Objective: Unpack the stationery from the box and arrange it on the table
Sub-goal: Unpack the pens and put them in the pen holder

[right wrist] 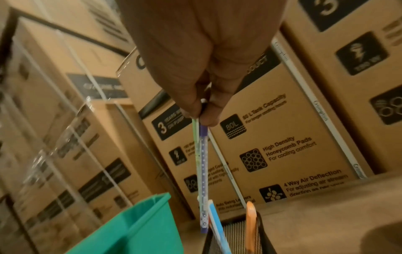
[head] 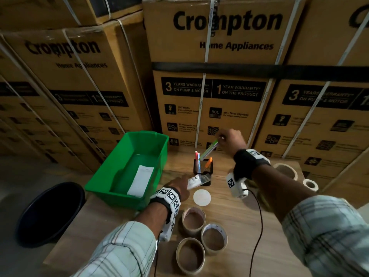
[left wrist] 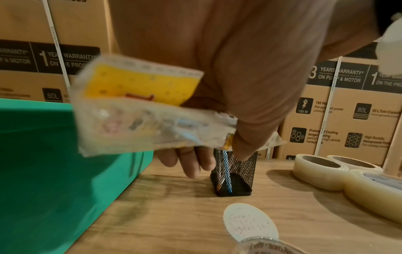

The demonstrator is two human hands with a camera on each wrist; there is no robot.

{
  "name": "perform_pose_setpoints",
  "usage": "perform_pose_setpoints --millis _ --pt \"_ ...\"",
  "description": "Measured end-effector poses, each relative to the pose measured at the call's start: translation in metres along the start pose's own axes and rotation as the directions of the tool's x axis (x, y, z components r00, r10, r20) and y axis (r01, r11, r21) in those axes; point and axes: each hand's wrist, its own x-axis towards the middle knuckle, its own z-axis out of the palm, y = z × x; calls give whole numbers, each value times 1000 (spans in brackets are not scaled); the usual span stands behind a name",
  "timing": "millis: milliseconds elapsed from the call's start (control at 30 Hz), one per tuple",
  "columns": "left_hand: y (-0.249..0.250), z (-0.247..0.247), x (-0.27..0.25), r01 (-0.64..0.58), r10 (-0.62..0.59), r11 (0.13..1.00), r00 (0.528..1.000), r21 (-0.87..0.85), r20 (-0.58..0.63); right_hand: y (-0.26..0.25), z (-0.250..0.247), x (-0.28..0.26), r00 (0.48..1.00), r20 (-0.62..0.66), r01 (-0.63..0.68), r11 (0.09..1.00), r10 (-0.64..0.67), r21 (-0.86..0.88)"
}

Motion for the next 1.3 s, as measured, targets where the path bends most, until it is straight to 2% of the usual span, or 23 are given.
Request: perform_pose_setpoints --millis 133,300,567,633,800,967,1100,1200,1300 --pt "-5 2 4 -25 25 999 1000 -24 12 -8 30 1 979 137 168 976 -150 -135" --pt "-13 10 8 -55 56 997 998 -56 12 -14 55 19 941 278 261 935 -191 -242" --pt "-25 10 13 -45 43 991 999 -127 -20 -10 81 36 891 446 234 927 -84 -292" --pt "-26 8 15 -44 43 989 999 -138 -14 -5 85 35 891 448 212 934 -65 -286" --pt "-30 11 17 -44 41 993 999 -111 -24 6 86 32 944 307 211 938 -121 -276" --pt "-30 15 18 -52 50 992 999 -113 -17 10 90 22 899 434 163 961 -52 -224" --pt "-30 15 15 -67 64 992 997 -111 -34 8 86 15 916 401 127 968 -31 -216" --pt "-30 13 11 -86 78 990 995 -115 -68 1 78 4 914 399 156 969 -69 -190" --pt "-28 8 6 -123 107 986 985 -114 -132 -8 72 -14 875 472 214 960 -107 -180"
